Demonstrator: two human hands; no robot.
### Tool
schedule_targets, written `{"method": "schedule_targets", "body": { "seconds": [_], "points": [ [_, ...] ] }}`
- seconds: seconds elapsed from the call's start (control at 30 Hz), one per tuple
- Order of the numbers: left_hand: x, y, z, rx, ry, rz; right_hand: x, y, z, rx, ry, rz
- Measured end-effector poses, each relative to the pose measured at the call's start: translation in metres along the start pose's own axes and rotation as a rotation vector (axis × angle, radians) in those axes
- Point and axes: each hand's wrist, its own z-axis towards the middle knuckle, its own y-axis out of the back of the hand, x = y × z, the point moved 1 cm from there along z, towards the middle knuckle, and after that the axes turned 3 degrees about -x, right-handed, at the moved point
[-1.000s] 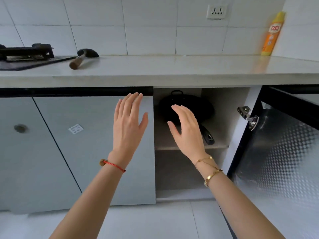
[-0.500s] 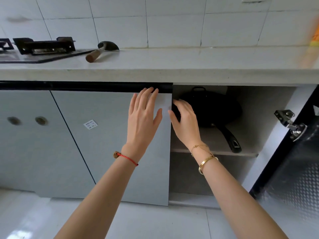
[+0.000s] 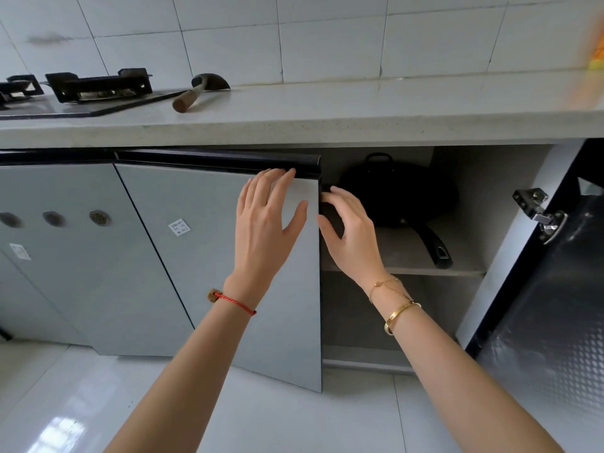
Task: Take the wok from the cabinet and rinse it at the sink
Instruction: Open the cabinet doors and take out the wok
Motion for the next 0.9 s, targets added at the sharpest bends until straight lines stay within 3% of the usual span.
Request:
{"method": "schedule_targets", "body": {
  "seconds": [0.37,0.53,0.7,0.9],
  "points": [
    [-0.009,0.085,-0.057,-0.139,0.125,-0.139,0.077,-0.007,-0.07,-0.169,0.206,0.121],
    [-0.004,0.131,-0.074,-0.246,0.16,-0.169,0.109,-0.019,-0.09,-0.152,0.251,0.248],
    [0.011,0.171,-0.079,-0.115,0.023,-0.141,0.142,-0.038,-0.108,-0.112,0.257,0.371],
    [0.031,0.221,-0.094,-0.098,0.043,-0.134,0.181,-0.064,-0.123,-0.022,0.288,0.521]
  ]
}}
